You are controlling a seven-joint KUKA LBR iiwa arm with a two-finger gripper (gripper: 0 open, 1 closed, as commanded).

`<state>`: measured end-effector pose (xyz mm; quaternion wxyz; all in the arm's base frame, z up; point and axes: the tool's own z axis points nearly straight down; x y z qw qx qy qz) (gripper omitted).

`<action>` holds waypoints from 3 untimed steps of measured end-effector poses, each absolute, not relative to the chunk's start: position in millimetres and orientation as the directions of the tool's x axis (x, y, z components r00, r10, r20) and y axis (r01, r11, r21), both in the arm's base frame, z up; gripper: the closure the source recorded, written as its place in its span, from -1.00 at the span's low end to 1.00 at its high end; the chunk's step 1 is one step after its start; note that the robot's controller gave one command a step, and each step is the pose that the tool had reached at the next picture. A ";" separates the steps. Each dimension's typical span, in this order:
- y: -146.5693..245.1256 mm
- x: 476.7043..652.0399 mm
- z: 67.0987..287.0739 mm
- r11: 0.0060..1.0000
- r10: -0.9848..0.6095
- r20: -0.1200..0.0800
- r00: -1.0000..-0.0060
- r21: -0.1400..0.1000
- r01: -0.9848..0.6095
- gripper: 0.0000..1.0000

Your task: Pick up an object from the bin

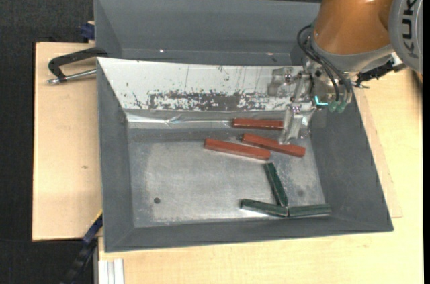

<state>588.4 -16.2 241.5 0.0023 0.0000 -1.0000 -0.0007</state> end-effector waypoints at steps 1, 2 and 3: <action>-16.3 589.9 246.1 1.000 0.000 -0.004 -1.000 0.001 0.000 -1.00; -16.0 587.1 174.2 1.000 -0.011 -0.006 -1.000 0.001 -0.011 -1.00; -18.4 578.6 140.5 1.000 0.003 0.003 -1.000 0.002 0.003 -1.00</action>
Offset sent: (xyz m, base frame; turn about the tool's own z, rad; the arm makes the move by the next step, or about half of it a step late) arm -0.0078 -0.0008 -0.1715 -0.0245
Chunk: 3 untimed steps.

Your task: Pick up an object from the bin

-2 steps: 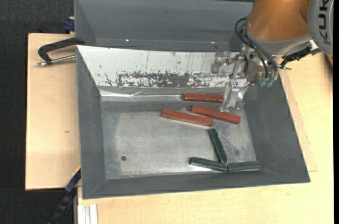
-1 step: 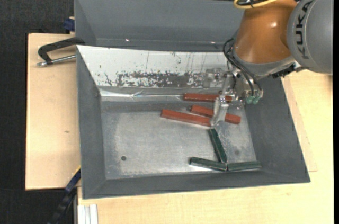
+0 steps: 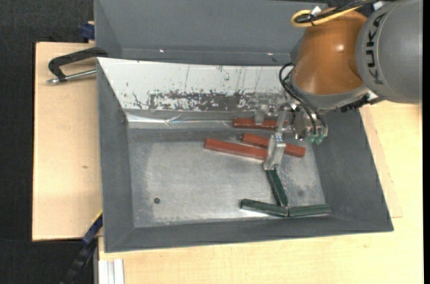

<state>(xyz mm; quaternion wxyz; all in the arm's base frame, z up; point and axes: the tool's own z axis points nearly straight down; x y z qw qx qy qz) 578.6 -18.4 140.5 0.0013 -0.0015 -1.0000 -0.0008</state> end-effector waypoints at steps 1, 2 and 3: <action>-8.5 597.8 133.8 0.999 -0.045 -0.007 -0.999 0.001 -0.045 -1.00; -10.2 595.1 90.5 0.964 0.268 -0.002 -0.964 0.002 0.267 -1.00; 2.5 602.9 78.8 0.998 0.066 -0.024 -0.998 -0.004 0.066 1.00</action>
Offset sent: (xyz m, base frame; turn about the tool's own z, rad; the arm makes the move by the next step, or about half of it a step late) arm 0.0141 0.0069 -0.0705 0.3280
